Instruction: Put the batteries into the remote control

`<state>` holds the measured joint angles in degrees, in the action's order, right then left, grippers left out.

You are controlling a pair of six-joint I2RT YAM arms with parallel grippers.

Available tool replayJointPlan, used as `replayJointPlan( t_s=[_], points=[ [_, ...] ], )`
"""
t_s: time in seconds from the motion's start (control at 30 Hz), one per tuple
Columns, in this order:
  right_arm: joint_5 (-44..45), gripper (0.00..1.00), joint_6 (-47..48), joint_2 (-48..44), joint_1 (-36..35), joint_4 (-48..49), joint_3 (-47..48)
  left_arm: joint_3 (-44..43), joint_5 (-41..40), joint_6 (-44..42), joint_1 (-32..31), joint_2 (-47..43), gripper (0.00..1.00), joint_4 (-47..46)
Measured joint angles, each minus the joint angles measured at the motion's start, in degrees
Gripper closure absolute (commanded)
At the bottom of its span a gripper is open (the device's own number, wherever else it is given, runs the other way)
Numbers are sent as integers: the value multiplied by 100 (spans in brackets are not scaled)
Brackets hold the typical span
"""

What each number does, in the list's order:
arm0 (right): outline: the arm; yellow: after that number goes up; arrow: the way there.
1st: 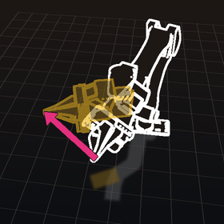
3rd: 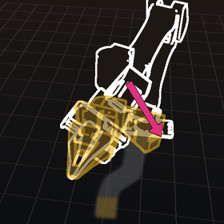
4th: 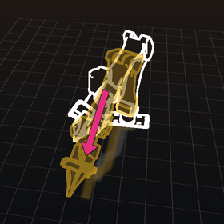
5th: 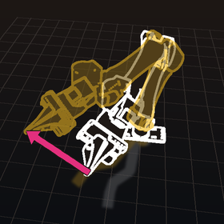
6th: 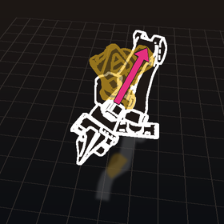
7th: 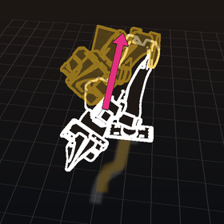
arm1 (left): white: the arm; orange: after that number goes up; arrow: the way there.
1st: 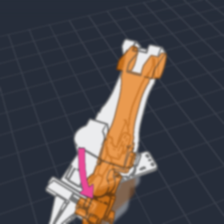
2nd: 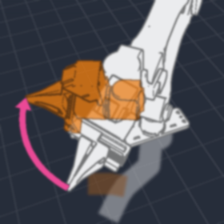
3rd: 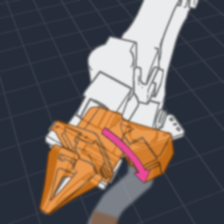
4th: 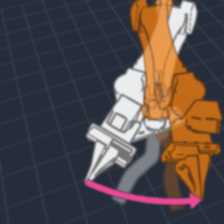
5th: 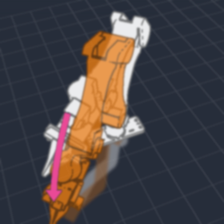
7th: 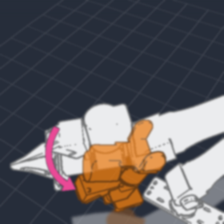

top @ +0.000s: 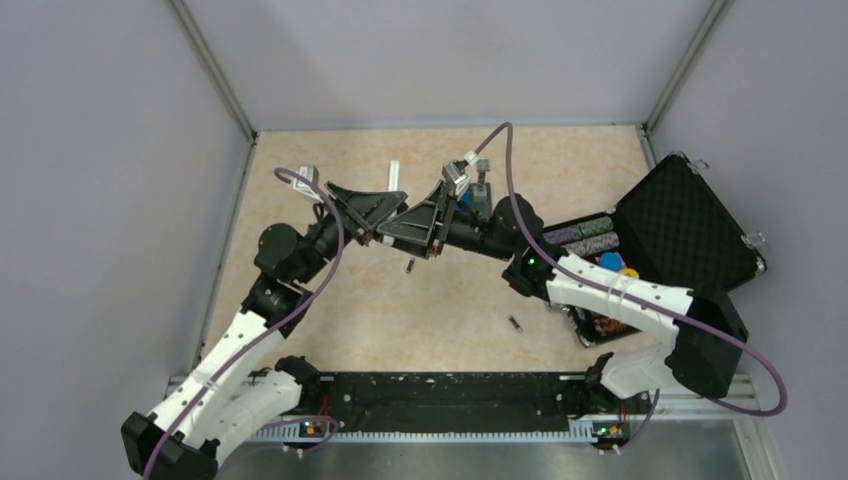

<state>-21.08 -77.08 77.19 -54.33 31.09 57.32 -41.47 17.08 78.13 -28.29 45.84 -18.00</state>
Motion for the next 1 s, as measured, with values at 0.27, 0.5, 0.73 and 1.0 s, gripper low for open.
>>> replayJointPlan(
  t_s=[0.27,0.5,0.73,1.0],
  points=[
    [-101,57,-107,168,-9,168,0,79,-52,142,4,-79,100,-140],
    [-125,68,35,177,-28,66,13,79,-103,-35,4,-197,48,74],
    [-122,69,765,109,-59,-835,216,-476,-201,-1123,0,-302,20,1467],
    [-59,70,2061,55,-76,-2142,693,-1445,-201,-2457,-7,46,20,3010]
  ],
)
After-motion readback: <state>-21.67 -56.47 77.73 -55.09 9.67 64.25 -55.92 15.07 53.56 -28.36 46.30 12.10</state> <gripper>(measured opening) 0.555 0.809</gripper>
